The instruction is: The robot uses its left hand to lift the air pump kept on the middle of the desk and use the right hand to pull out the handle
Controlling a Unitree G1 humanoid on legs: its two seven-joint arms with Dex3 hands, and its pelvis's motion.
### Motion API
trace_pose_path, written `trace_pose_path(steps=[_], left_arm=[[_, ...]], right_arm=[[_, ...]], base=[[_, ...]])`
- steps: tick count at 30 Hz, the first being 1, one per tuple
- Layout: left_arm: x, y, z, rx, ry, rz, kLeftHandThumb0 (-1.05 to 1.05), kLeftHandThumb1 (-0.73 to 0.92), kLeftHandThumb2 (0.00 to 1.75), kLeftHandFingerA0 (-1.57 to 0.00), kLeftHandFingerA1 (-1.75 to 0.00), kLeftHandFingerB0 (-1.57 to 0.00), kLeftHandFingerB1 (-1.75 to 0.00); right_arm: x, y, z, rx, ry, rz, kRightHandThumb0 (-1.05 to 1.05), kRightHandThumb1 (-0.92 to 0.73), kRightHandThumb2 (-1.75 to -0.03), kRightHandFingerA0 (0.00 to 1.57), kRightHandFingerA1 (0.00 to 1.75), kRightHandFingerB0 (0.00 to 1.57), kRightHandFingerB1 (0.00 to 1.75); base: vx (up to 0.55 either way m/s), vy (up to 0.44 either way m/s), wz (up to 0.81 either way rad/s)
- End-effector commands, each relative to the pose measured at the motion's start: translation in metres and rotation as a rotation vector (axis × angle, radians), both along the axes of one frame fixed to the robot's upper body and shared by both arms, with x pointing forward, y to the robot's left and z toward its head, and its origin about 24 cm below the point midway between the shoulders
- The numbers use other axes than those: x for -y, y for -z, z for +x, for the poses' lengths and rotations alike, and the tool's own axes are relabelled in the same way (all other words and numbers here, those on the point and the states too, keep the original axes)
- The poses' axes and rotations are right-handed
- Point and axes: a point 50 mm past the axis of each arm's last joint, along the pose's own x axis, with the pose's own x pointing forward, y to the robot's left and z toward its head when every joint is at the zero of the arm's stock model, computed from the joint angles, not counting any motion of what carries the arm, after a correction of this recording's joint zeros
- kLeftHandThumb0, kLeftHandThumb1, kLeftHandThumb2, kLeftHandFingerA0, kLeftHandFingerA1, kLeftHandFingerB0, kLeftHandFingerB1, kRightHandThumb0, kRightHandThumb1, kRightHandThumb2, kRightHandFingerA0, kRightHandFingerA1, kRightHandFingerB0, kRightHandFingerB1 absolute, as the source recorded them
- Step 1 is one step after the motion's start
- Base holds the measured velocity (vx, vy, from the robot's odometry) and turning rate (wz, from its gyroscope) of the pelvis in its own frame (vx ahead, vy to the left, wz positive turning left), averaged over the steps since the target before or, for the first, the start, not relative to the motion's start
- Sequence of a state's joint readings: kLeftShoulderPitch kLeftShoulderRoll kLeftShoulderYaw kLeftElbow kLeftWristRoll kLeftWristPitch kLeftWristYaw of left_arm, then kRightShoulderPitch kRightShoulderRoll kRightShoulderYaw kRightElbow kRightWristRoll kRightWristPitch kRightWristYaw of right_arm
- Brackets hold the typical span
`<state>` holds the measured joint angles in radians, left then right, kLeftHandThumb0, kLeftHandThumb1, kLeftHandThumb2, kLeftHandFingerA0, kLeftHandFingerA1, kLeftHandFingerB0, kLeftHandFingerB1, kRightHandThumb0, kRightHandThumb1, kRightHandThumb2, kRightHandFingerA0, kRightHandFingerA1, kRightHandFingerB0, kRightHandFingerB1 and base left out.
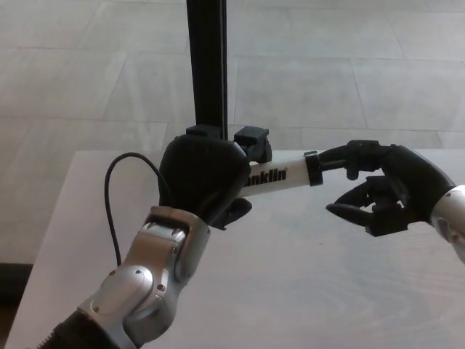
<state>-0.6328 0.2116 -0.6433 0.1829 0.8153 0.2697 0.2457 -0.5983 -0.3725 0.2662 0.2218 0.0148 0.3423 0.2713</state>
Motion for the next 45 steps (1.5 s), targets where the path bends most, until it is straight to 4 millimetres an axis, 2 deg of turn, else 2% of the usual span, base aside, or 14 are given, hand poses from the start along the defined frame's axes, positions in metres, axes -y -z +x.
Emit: trace_pose_path(steps=[1, 4, 6, 9, 10, 12, 26, 31, 32, 34, 37, 43, 44, 45], left_arm=[[0.003, 0.003, -0.004, -0.001, 0.033, 0.002, -0.22, 0.61, 0.91, -0.85, -1.70, -0.76, -1.18], [0.002, 0.007, -0.006, 0.020, 0.028, 0.033, -0.21, 0.59, 0.97, -0.89, -1.60, -0.80, -0.72], [0.000, 0.011, -0.007, 0.032, 0.026, 0.069, -0.22, 0.59, 0.95, -0.89, -1.51, -0.72, -0.62], [0.000, 0.012, -0.007, 0.046, 0.032, 0.056, -0.22, 0.58, 0.96, -0.91, -1.42, -0.81, -0.77], [0.000, 0.013, -0.007, 0.052, 0.030, 0.057, -0.23, 0.61, 0.97, -0.88, -1.61, -0.78, -1.20], [0.000, 0.014, -0.008, 0.033, 0.030, 0.059, -0.26, 0.59, 0.92, -0.91, -1.72, -0.70, -1.33], [-0.005, 0.016, -0.007, 0.042, 0.028, 0.040, -0.18, 0.52, 1.04, -0.82, -1.72, -0.74, -1.39], [-0.003, 0.014, -0.007, 0.039, 0.024, 0.057, -0.26, 0.65, 0.87, -0.85, -1.67, -0.76, -1.26], [-0.003, 0.014, -0.006, 0.041, 0.021, 0.056, -0.25, 0.65, 0.87, -0.88, -1.65, -0.81, -1.01], [-0.003, 0.013, -0.006, 0.049, 0.018, 0.059, -0.31, 0.59, 0.88, -0.92, -1.67, -0.85, -0.96], [-0.002, 0.011, -0.005, 0.043, 0.013, 0.052, -0.20, 0.60, 0.92, -0.90, -1.75, -0.73, -1.29], [-0.001, 0.005, -0.004, 0.036, 0.034, 0.008, -0.27, 0.51, 1.02, -1.01, -1.61, -0.83, -1.15], [-0.001, 0.005, -0.004, 0.026, 0.035, -0.005, -0.16, 0.53, 1.10, -0.95, -1.71, -0.77, -1.40], [-0.001, 0.006, -0.004, 0.028, 0.032, -0.007, -0.21, 0.52, 1.10, -0.89, -1.70, -0.75, -1.30]], right_arm=[[-0.004, -0.003, 0.005, 0.087, 0.029, -0.030, -0.44, -0.55, -0.55, 0.69, 0.83, 0.47, 0.45], [-0.003, -0.006, 0.007, 0.125, 0.060, -0.054, -0.39, -0.59, -0.57, 0.70, 0.82, 0.50, 0.44], [-0.001, -0.007, 0.008, 0.162, 0.081, -0.043, -0.34, -0.61, -0.57, 0.76, 0.85, 0.52, 0.46], [0.001, -0.007, 0.008, 0.201, 0.087, -0.036, -0.31, -0.62, -0.57, 0.85, 0.93, 0.57, 0.50], [0.002, -0.006, 0.007, 0.223, 0.088, -0.040, -0.27, -0.63, -0.58, 0.86, 0.95, 0.59, 0.52], [0.002, -0.007, 0.005, 0.244, 0.098, -0.019, -0.24, -0.67, -0.62, 0.88, 0.95, 0.64, 0.55], [0.004, -0.009, 0.000, 0.295, 0.070, 0.061, -0.31, -0.70, -0.69, 0.97, 1.05, 0.66, 0.69], [0.002, -0.003, -0.002, 0.277, 0.029, 0.079, -0.26, -0.73, -0.70, 0.94, 1.34, 0.82, 1.00], [0.002, -0.002, -0.002, 0.279, 0.022, 0.074, -0.25, -0.72, -0.72, 0.95, 1.38, 0.84, 1.07], [0.001, -0.001, -0.002, 0.281, 0.014, 0.065, -0.24, -0.72, -0.74, 0.96, 1.40, 0.84, 1.10], [0.001, 0.000, -0.003, 0.268, 0.012, 0.055, -0.24, -0.69, -0.82, 0.94, 1.44, 0.85, 1.14], [-0.002, 0.008, -0.005, 0.220, -0.005, 0.046, -0.24, -0.71, -0.75, 0.93, 1.47, 0.83, 1.18], [-0.002, 0.009, -0.006, 0.224, -0.012, 0.038, -0.23, -0.72, -0.77, 0.92, 1.49, 0.83, 1.22], [-0.002, 0.010, -0.006, 0.227, -0.014, 0.035, -0.25, -0.73, -0.77, 0.90, 1.51, 0.81, 1.21]], base=[[0.00, 0.000, 0.00], [0.00, 0.000, 0.00], [0.00, 0.000, 0.00], [0.00, 0.000, 0.00], [0.00, 0.000, 0.00], [0.00, 0.000, 0.00], [0.00, 0.000, 0.00], [0.00, 0.000, 0.00], [0.00, 0.000, 0.00], [0.00, 0.000, 0.00], [0.00, 0.000, 0.00], [0.00, 0.000, 0.00], [0.00, 0.000, 0.00], [0.00, 0.000, 0.00]])
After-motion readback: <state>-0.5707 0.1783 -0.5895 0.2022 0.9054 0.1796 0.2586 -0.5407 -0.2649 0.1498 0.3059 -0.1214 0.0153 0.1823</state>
